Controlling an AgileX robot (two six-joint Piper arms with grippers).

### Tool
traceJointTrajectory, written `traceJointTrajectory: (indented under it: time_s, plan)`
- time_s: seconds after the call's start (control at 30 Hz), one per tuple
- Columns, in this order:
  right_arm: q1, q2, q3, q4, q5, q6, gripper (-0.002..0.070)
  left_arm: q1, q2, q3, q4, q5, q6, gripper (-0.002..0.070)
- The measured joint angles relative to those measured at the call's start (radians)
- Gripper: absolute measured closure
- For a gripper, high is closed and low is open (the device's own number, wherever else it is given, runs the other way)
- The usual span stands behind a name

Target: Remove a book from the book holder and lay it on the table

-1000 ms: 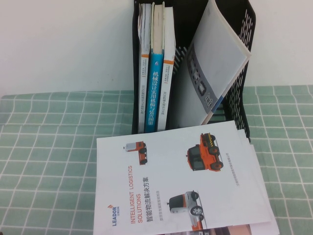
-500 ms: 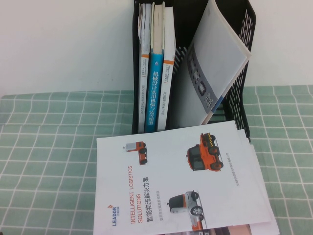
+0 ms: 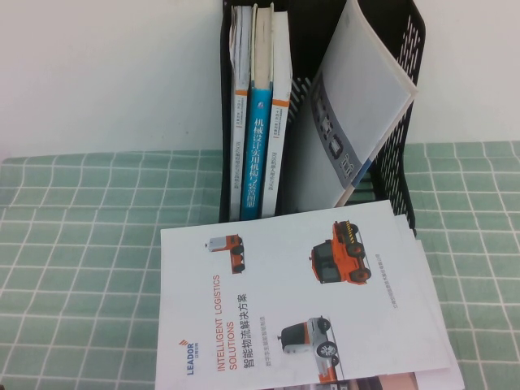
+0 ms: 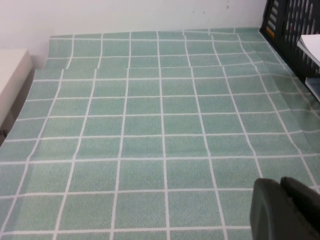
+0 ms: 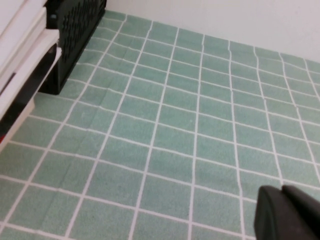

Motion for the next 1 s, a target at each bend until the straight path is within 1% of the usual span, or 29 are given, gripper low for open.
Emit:
traceJointTrajectory:
  time_s: [1.0]
  plan:
    - [0.0,0.0,0.0,0.036,-0.002,0.0,0.0678,0.0,0.0,0.0,0.0,0.0,0.0,0.0678]
